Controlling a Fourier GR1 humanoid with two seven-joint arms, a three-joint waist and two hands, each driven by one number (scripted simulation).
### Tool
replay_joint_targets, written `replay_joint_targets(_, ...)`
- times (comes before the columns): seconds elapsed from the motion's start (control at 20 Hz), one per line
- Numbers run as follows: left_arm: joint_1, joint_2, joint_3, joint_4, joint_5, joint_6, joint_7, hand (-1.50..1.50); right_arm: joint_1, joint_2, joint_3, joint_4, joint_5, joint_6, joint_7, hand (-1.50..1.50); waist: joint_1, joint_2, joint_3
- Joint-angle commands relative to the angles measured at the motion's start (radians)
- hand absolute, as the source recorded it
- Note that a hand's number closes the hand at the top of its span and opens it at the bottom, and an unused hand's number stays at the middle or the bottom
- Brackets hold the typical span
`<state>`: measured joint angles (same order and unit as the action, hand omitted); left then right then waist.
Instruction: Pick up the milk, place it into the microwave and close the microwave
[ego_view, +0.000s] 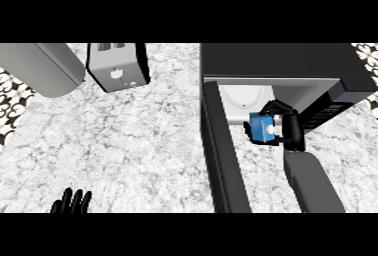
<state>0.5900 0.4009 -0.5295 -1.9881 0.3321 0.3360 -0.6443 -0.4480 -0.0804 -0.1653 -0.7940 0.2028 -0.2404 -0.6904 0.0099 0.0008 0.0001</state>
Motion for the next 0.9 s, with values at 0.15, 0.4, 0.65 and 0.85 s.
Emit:
replay_joint_targets(0.15, 0.019, -0.007, 0.002, 0.015, 0.005, -0.018, -0.023, -1.5, -0.207, -0.066, 0.007, 0.176, 0.109, -0.127, 0.112, 1.5, 0.018, 0.005, 0.0)
replay_joint_targets(0.4, -0.012, -0.007, -0.014, 0.047, -0.011, -0.037, -0.019, -1.5, -0.285, -0.12, -0.019, 0.312, 0.137, -0.207, 0.123, 1.5, 0.042, 0.014, 0.001)
replay_joint_targets(0.65, -0.045, 0.022, 0.036, 0.025, 0.025, -0.061, 0.017, -1.5, -0.331, -0.132, -0.013, 0.354, 0.167, -0.327, 0.144, 1.5, 0.056, 0.021, 0.002)
replay_joint_targets(0.85, -0.066, 0.049, 0.071, 0.088, -0.007, -0.049, 0.02, -1.5, -0.316, -0.155, -0.015, 0.384, 0.182, -0.422, 0.141, 1.5, 0.076, 0.032, 0.003)
